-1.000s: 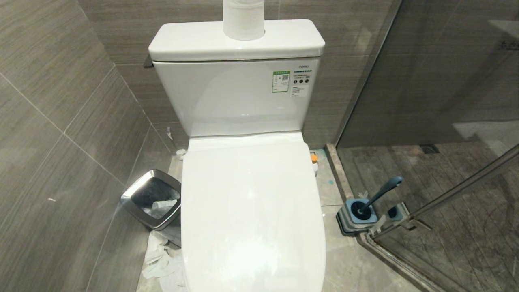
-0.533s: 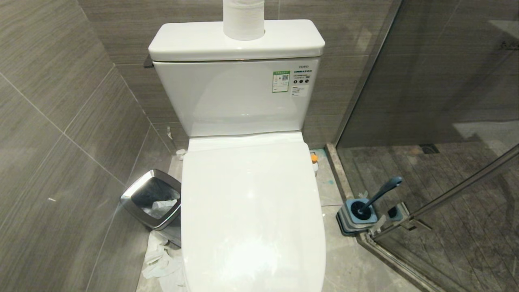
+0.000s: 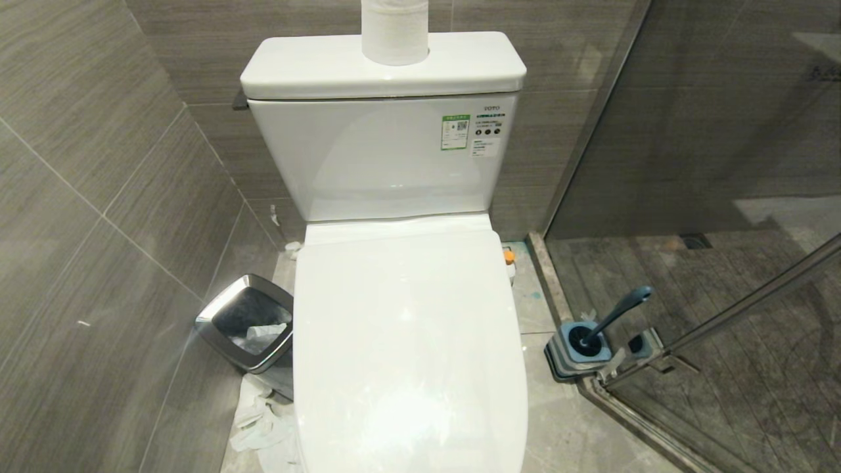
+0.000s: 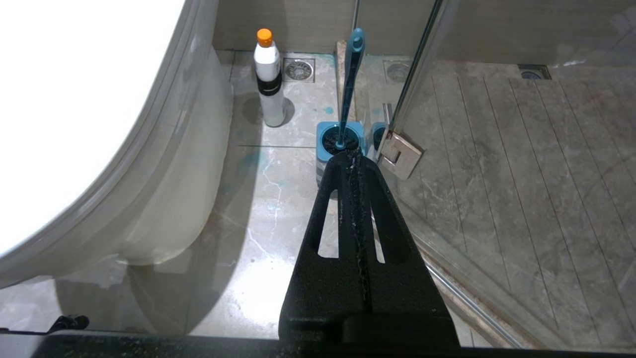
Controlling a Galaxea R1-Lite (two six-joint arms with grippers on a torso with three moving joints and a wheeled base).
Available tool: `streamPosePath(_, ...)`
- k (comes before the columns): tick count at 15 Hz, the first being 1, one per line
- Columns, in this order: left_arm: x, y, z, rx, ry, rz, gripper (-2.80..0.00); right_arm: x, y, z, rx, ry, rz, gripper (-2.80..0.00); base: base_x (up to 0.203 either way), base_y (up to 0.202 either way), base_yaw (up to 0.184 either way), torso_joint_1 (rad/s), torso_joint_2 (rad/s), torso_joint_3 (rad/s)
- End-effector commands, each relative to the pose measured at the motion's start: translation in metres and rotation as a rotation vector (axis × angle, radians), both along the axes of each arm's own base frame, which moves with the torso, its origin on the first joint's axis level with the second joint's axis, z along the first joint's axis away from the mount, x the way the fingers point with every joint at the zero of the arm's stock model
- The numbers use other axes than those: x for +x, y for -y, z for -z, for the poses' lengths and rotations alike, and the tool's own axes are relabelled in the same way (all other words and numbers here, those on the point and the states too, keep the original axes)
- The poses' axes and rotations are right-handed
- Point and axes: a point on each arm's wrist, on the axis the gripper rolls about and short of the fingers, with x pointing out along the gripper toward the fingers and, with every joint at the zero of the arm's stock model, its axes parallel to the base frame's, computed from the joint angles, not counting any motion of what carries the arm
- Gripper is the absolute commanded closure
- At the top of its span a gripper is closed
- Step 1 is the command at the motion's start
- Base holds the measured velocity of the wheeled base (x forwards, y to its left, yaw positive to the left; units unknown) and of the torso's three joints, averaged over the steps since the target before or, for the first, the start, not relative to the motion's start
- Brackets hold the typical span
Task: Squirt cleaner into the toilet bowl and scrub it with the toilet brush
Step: Use the left hand to lift the toilet lid slightly
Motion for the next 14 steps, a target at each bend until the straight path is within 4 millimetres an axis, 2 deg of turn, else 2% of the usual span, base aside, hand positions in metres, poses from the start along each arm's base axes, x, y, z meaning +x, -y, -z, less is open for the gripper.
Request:
streamPosePath(1,-0.011,0.000,-0.025,0.013,0.041,0.007,0.00,0.000,0.000,0.000,-0.001,0.000,0.000,0.00,0.000,0.000,0.000,0.000,0.00,0.000)
streamPosePath(5,-0.009,0.000,-0.073,0.040,0.015,0.010,0.00,0.000,0.000,0.000,-0.001,0.000,0.000,0.00,0.000,0.000,0.000,0.000,0.00,0.000)
streamPosePath(8,0.004,0.000,-0.115,0.068,0.005,0.015,0.00,0.000,0.000,0.000,-0.001,0.000,0.000,0.00,0.000,0.000,0.000,0.000,0.00,0.000)
streamPosePath(11,0.032,0.000,-0.171,0.072,0.005,0.029,0.00,0.000,0.000,0.000,-0.001,0.000,0.000,0.00,0.000,0.000,0.000,0.000,0.00,0.000)
streamPosePath(14,0.082,0.005,-0.223,0.044,0.031,0.115,0.00,0.000,0.000,0.000,-0.001,0.000,0.000,0.00,0.000,0.000,0.000,0.000,0.00,0.000)
